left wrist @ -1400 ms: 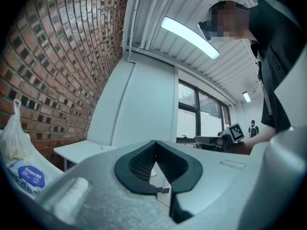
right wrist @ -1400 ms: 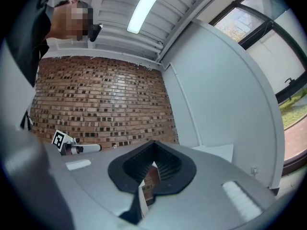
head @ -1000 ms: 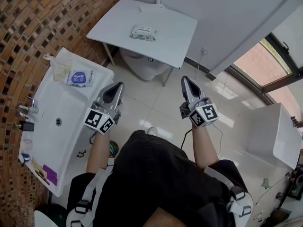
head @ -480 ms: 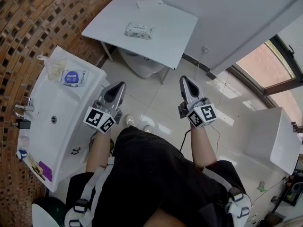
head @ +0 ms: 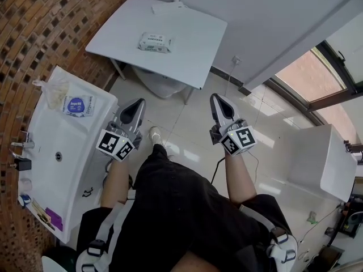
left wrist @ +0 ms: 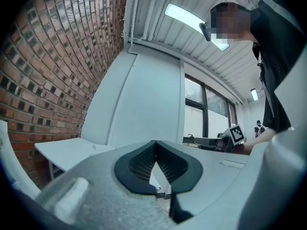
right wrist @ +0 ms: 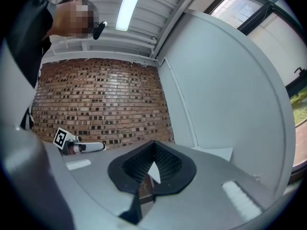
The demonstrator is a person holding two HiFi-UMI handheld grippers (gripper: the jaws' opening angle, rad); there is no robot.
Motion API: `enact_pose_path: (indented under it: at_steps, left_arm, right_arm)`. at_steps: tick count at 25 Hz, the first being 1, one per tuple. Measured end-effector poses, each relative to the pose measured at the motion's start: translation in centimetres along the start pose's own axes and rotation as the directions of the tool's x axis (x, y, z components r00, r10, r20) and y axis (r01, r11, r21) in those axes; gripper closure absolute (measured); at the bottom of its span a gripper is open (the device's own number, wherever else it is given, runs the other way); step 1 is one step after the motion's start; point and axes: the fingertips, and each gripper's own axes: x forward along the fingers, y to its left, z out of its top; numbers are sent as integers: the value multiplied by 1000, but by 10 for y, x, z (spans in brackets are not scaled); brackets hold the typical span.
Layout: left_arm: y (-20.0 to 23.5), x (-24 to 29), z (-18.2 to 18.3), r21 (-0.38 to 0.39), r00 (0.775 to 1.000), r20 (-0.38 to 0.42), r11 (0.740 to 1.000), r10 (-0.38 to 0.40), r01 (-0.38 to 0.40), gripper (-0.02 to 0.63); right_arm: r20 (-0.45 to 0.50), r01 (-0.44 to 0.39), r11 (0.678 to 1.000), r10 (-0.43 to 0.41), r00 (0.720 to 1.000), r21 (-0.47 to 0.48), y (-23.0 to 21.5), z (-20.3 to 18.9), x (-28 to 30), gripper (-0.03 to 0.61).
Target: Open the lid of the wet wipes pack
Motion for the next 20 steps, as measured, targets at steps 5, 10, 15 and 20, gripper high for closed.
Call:
enact_pose_path:
  at_steps: [5,10,15,20]
  left_arm:
    - [16,17,-10,-28,1000,-7,999,-24,24,615]
    - [52,43,-4,-24,1000,6,999,-26,26,615]
    - [87,73,5,-7,999,9,999,-37,37,615]
    - [121,99,9,-3,999,19,999,-48,48,615]
  right_arm:
    - [-18,10,1000,-10,1000,-23,-9,-4,19,574]
    - [2,26,999,-26,1000,-18,-23,5,45,574]
    - [-23,50,998,-51,998,-40,-46,2,78,574]
    - [-53,61,997,-63,997,-42,-60,-7,113,574]
